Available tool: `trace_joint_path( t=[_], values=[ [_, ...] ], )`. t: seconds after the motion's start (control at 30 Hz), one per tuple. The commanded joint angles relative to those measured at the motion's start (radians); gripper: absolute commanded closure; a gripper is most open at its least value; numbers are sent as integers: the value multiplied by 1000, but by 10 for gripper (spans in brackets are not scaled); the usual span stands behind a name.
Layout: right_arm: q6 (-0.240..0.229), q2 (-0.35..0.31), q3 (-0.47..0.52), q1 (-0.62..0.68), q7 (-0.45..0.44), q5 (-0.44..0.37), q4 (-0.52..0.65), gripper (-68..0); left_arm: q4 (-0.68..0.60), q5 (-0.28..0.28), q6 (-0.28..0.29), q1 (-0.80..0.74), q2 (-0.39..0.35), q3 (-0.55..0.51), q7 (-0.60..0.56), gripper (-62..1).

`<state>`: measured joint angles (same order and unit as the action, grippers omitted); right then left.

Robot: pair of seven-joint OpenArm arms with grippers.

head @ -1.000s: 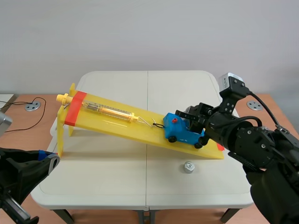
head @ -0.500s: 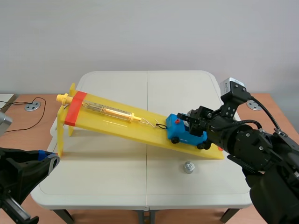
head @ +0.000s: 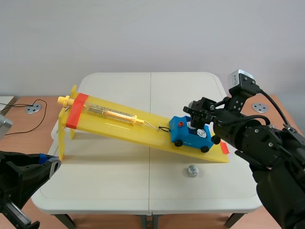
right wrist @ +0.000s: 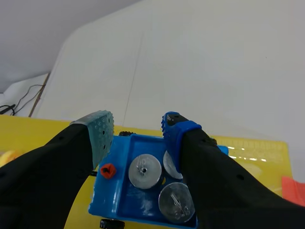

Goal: Place the four metal weights on the blue cart on the ramp.

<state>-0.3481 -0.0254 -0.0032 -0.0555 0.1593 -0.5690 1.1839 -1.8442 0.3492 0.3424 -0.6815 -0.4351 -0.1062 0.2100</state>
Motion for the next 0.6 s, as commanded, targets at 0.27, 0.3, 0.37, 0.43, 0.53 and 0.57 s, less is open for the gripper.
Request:
trace_joint_path(
  t=[0.27,0.3,0.37,0.43,0.53,0.57],
  values=[
    [-317,-185,70,-98,-35,-71,175,-249,-71,77,36,20,0,-17,-89,-27],
    [-324,-199,70,-83,-34,-71,193,-249,-71,77,36,20,0,-17,-89,-27],
    [-327,-222,71,-42,-34,-71,234,-249,-71,77,36,20,0,-17,-89,-27],
    [-327,-239,71,8,-34,-68,277,-249,-71,77,36,20,0,-17,-89,-27],
    [-327,-261,71,97,-34,-66,340,-249,-71,77,36,20,0,-17,-89,-27],
    [-327,-266,71,128,-34,-64,360,-249,-71,77,36,20,0,-17,-89,-27]
  ],
)
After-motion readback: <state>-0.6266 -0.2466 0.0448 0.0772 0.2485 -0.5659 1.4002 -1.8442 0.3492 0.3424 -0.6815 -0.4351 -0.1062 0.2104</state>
